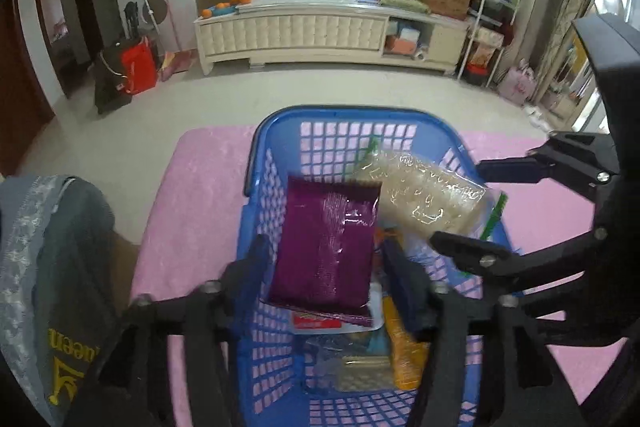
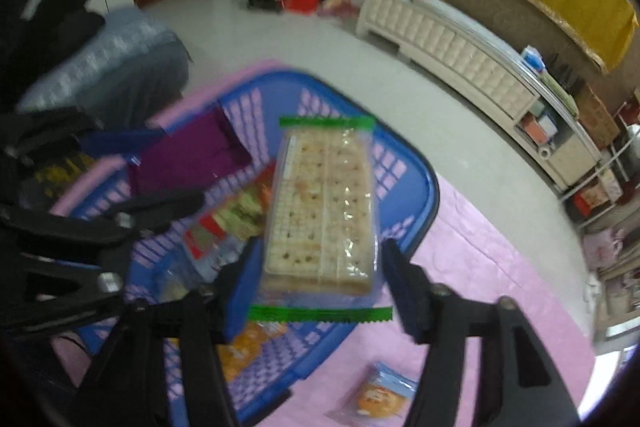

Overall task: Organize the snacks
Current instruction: 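Open both tools to drop the purple bar and crackers into the basket, then move the right tool over the round pastry bag, then close the right tool on the round pastry bag, then carry the pastry bag over the blue basket with the right tool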

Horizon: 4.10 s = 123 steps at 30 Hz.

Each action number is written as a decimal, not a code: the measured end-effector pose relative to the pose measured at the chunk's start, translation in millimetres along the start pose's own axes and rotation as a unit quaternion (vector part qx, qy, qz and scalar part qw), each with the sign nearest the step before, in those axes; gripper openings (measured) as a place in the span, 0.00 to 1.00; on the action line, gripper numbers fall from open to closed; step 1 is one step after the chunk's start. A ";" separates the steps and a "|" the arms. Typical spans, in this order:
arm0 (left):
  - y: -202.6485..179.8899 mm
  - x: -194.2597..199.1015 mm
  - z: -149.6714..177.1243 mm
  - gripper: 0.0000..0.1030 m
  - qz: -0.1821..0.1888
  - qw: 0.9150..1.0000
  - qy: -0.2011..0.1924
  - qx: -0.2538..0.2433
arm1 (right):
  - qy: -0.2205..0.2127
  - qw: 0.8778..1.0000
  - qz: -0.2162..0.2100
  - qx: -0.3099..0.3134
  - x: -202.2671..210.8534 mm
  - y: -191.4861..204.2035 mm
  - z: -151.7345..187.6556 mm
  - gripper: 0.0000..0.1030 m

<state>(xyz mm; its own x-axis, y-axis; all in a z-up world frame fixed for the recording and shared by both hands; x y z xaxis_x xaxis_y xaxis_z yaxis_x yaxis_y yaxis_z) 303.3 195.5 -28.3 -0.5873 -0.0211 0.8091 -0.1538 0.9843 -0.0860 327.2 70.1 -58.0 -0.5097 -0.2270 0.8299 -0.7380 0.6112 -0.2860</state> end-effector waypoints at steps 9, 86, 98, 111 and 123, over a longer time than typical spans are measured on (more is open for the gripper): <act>-11.6 49.7 17.2 0.76 0.005 0.999 -0.047 -0.020 | -0.056 0.997 0.008 -0.051 54.1 0.4 39.6 0.81; -27.2 -1.2 39.2 0.81 -0.016 0.994 0.076 0.077 | 0.134 0.967 -0.071 -0.202 -62.6 -57.9 145.7 0.81; -27.0 6.6 43.2 0.81 -0.029 0.997 0.052 0.057 | 0.115 0.967 -0.073 -0.213 -67.4 -58.2 161.5 0.57; -23.4 62.7 39.3 0.80 0.000 0.998 -0.002 0.064 | 0.012 0.975 -0.063 -0.214 46.3 -47.7 134.3 0.57; -0.6 105.4 41.4 0.80 -0.001 0.997 -0.061 0.052 | -0.062 0.975 -0.079 -0.196 98.0 -15.6 86.2 0.57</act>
<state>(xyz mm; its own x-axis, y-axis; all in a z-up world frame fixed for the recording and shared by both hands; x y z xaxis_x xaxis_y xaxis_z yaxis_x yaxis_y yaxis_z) 208.6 185.5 32.9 -0.6782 -0.0497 0.7332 -0.2323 0.9611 -0.1497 250.6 -27.1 -13.5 -0.4704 -0.4178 0.7772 -0.5992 0.7979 0.0663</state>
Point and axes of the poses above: each gripper's, at about its wrist camera, not at the fingertips, and x roughly against the way its jaws point, y to its left, z to its underside, the point moved 5 cm from there along -x, roughly the way its jaws point, and after that the axes turned 7 degrees about x, right-handed, at the moved point
